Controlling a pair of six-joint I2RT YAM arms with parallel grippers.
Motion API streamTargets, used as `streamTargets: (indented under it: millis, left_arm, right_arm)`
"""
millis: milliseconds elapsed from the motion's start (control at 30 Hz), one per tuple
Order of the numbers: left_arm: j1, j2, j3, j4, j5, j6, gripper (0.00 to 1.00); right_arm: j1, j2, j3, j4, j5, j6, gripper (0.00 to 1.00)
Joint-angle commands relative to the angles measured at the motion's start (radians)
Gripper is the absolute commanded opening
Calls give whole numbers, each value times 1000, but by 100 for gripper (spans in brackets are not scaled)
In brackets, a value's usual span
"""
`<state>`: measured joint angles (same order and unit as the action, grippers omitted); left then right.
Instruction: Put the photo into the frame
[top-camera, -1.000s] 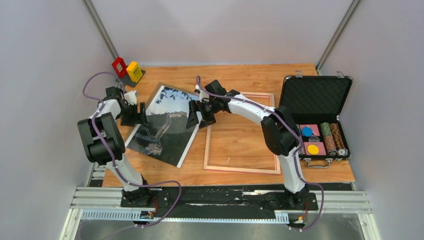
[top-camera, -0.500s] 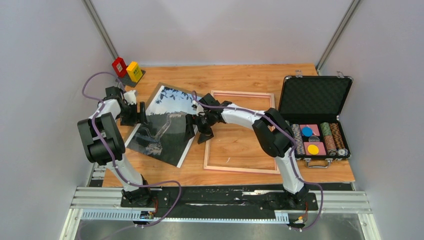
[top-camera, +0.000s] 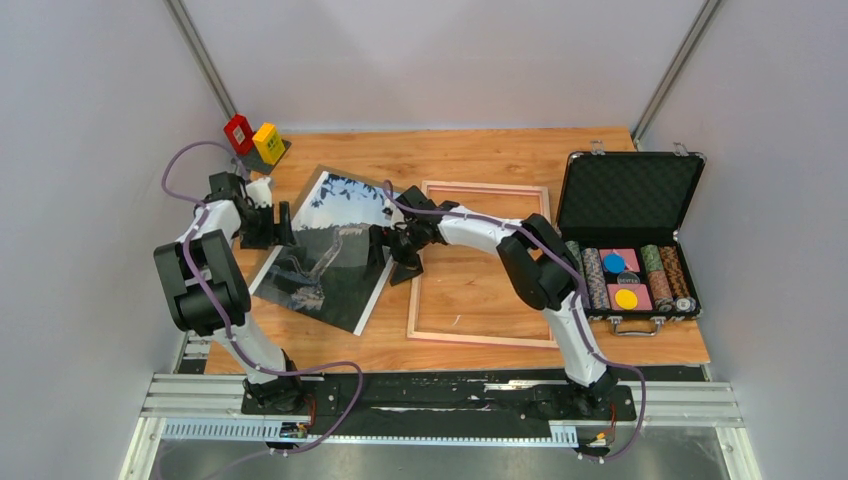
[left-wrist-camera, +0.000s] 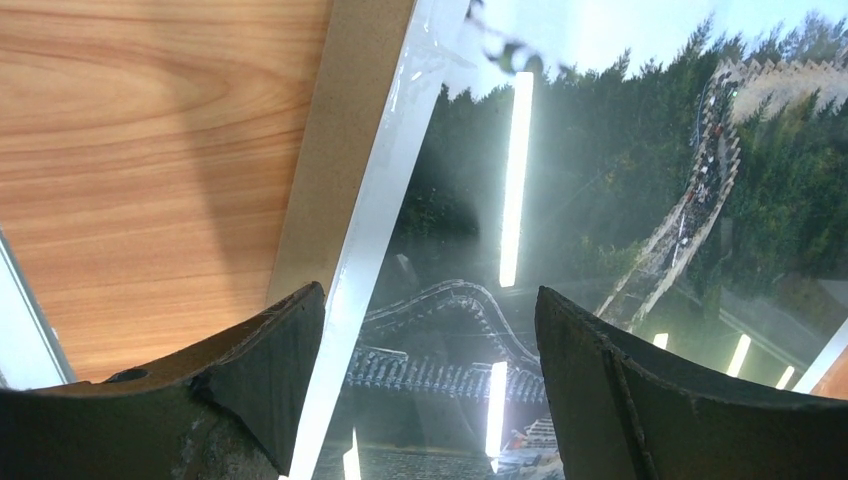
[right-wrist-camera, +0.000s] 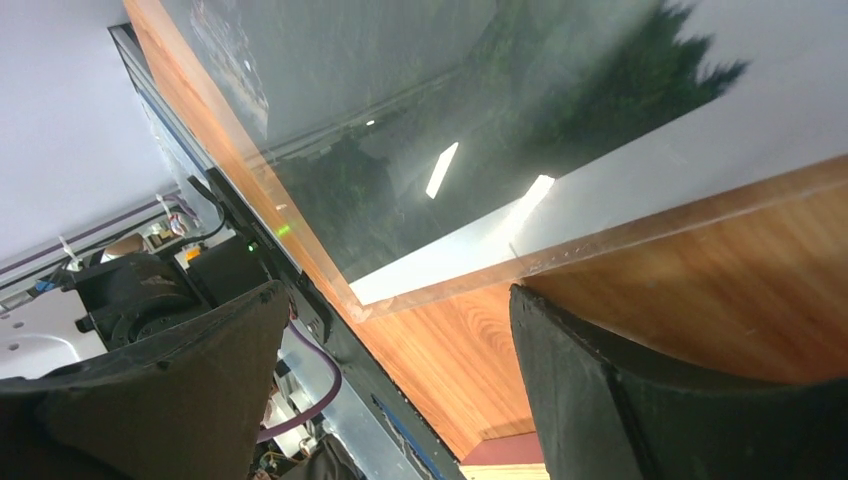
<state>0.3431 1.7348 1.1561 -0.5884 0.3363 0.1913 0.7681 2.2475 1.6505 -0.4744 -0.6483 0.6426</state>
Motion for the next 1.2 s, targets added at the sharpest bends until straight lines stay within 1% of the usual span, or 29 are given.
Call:
streamTargets:
  millis: [0, 267, 433, 600, 733, 833, 900, 1167]
  left_arm:
    - [8, -44, -18, 28, 22, 32, 85]
    - [8, 13, 26, 48, 19, 23, 87]
    - [9, 85, 91, 18, 74, 26, 88]
    - [8, 166, 155, 1, 95, 30, 90]
    - [8, 213, 213, -36, 153, 36, 91]
    - [8, 226, 222, -53, 216, 43, 90]
    - [6, 233, 228, -62, 230, 50, 90]
    - [3, 257, 233, -64, 230, 59, 90]
  right_arm:
    - [-42, 59, 28, -1, 99, -9, 87]
    - [-79, 64, 51, -5, 124, -23, 87]
    - [-94, 80, 74, -8, 128, -29, 87]
    - [-103, 100, 98, -13, 124, -31, 87]
    - [-107, 113, 110, -17, 113, -31, 87]
    - [-110, 128, 124, -17, 97, -34, 87]
    - [-113, 142, 139, -18, 82, -34, 87]
    - [-131, 186, 204, -17, 36, -36, 87]
